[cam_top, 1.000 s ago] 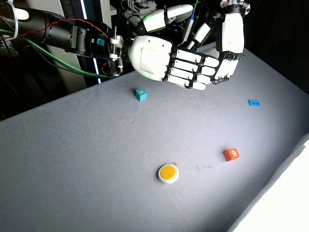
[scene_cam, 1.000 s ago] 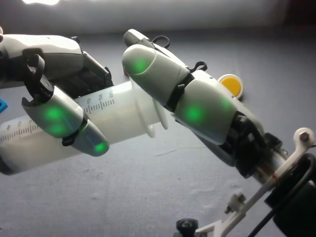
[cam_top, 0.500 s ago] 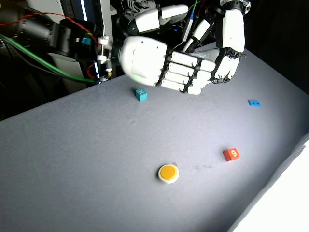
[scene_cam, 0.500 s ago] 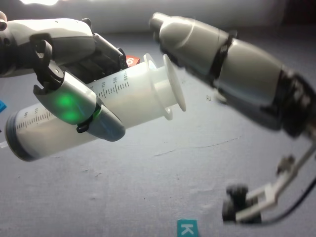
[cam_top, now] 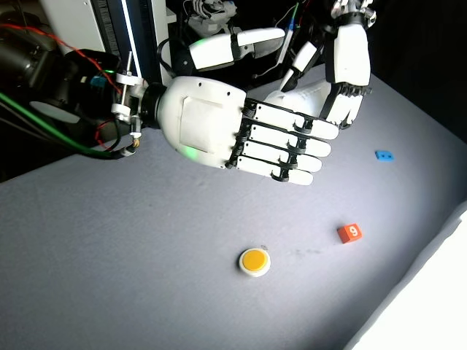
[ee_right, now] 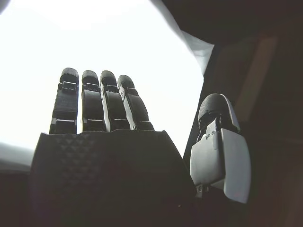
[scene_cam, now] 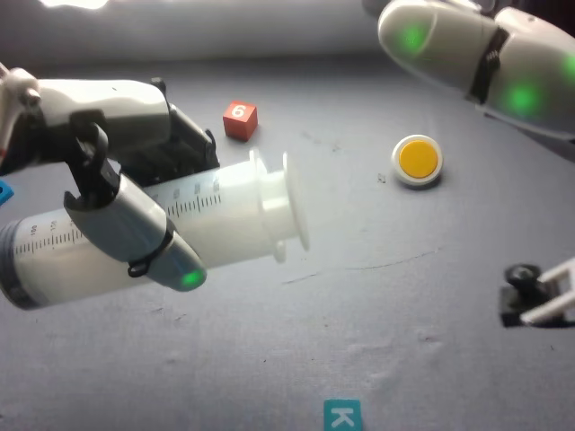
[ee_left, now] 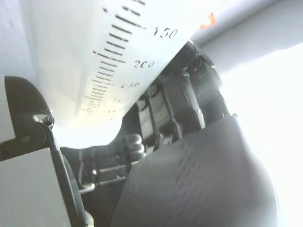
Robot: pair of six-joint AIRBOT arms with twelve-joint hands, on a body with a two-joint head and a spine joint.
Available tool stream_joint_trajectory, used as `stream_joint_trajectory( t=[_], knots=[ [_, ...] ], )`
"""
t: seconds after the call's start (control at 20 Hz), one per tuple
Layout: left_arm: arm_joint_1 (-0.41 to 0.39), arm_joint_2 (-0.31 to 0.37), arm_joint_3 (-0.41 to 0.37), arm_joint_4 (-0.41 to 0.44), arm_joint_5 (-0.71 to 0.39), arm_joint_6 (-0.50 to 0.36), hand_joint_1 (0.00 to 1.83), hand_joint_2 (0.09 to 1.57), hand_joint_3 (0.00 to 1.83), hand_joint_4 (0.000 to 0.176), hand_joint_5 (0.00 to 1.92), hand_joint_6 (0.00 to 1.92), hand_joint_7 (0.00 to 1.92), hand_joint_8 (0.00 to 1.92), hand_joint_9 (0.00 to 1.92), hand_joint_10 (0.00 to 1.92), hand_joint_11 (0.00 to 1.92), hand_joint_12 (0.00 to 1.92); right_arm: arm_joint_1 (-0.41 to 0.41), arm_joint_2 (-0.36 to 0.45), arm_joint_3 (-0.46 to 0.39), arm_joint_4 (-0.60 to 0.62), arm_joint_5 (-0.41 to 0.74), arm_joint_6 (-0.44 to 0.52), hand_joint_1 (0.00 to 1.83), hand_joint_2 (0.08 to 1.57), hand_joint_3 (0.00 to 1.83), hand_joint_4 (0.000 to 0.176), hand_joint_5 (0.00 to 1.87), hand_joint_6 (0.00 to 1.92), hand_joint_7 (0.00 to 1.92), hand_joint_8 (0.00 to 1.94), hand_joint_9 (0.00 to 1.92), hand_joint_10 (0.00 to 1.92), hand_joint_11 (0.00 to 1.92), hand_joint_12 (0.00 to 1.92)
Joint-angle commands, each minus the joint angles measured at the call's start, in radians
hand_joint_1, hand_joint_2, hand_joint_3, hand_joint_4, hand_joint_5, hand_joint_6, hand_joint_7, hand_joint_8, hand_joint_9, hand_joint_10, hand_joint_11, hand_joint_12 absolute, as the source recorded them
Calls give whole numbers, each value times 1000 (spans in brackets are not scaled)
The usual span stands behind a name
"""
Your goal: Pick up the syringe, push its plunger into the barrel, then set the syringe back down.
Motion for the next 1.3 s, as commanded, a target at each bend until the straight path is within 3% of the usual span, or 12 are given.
stream_joint_trajectory(
  t=[0.0, 0.2, 0.55, 0.85, 1.25],
  knots=[
    [-1, -7, 7, 41, -78, -4, 1356, 1177, 0, 0, 849, 1047, 876, 1218, 739, 1487, 357, 1582, -1, 18, 1, -53, 92, 29, 0, 1077, 0, 0, 15, 4, 0, 0, 0, 0, 1, 0],
    [98, -67, 72, 124, -114, -3, 1354, 1172, 1, 0, 857, 1118, 890, 1136, 728, 1477, 299, 1636, -37, 61, 9, -211, 68, 39, 0, 1079, 1, 0, 35, 8, 17, 5, 6, 2, 10, 5],
    [213, -163, 223, 165, -179, -3, 1360, 1163, 1, 0, 861, 1068, 911, 1146, 764, 1432, 386, 1561, -55, 60, 12, -278, 33, 26, 0, 1085, 2, 0, 28, 4, 6, 2, 0, 0, 5, 3],
    [245, -217, 249, 118, -160, -5, 1356, 1175, 1, 0, 859, 1057, 877, 1208, 729, 1488, 349, 1609, -74, 60, 12, -371, 68, 38, 0, 1089, 3, 0, 36, 6, 16, 5, 4, 2, 7, 4],
    [271, -263, 292, 86, -136, -22, 1351, 1189, 3, 0, 834, 1073, 853, 1273, 700, 1514, 296, 1640, -75, 58, 12, -385, 76, 39, 0, 1083, 0, 0, 62, 10, 39, 9, 21, 5, 20, 11]
  ],
)
